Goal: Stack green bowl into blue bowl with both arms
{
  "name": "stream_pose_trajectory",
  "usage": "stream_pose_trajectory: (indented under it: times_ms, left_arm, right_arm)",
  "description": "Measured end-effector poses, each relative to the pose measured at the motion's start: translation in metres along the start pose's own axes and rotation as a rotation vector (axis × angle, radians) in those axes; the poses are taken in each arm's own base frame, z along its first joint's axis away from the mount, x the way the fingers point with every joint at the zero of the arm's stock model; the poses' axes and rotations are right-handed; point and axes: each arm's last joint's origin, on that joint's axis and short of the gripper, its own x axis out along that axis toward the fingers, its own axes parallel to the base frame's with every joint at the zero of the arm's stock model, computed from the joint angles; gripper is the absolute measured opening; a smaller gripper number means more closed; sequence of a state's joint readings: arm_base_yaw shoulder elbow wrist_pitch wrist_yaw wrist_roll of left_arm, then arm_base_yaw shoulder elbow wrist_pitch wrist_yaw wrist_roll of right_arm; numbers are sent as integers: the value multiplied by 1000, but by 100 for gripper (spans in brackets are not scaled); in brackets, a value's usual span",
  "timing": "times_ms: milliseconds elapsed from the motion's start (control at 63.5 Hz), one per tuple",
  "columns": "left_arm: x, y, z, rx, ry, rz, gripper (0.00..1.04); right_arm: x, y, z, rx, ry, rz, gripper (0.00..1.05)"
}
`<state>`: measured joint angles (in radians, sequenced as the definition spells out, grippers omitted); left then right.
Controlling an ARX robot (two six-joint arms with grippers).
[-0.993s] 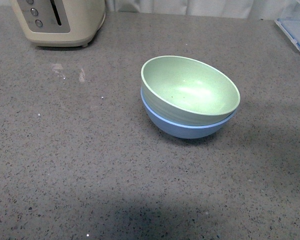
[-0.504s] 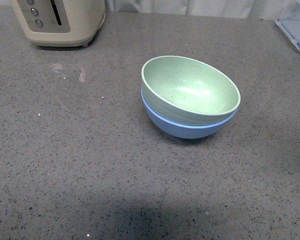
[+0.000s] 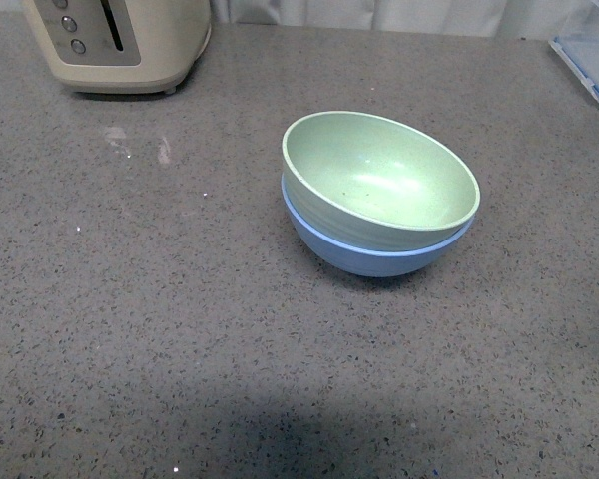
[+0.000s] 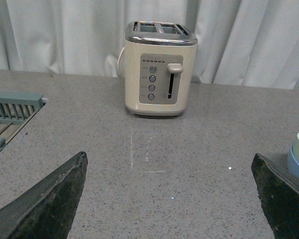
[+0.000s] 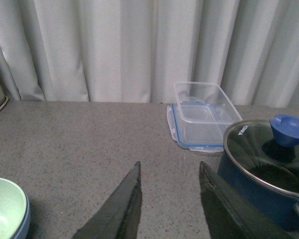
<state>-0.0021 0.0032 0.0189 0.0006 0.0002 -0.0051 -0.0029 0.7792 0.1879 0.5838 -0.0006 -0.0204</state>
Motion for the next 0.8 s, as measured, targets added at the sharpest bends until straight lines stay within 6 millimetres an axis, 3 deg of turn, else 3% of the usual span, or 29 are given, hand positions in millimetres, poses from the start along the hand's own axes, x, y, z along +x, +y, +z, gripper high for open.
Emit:
stream_pose_trajectory:
  times_ms: [173,804]
  left_arm:
    - [0,0,0,0,0,0,98]
    - [0,0,0,0,0,0,98]
  right_arm:
    - [-14,0,-11,4,-1,0,1]
    - [-42,1,-34,8,-9,0,1]
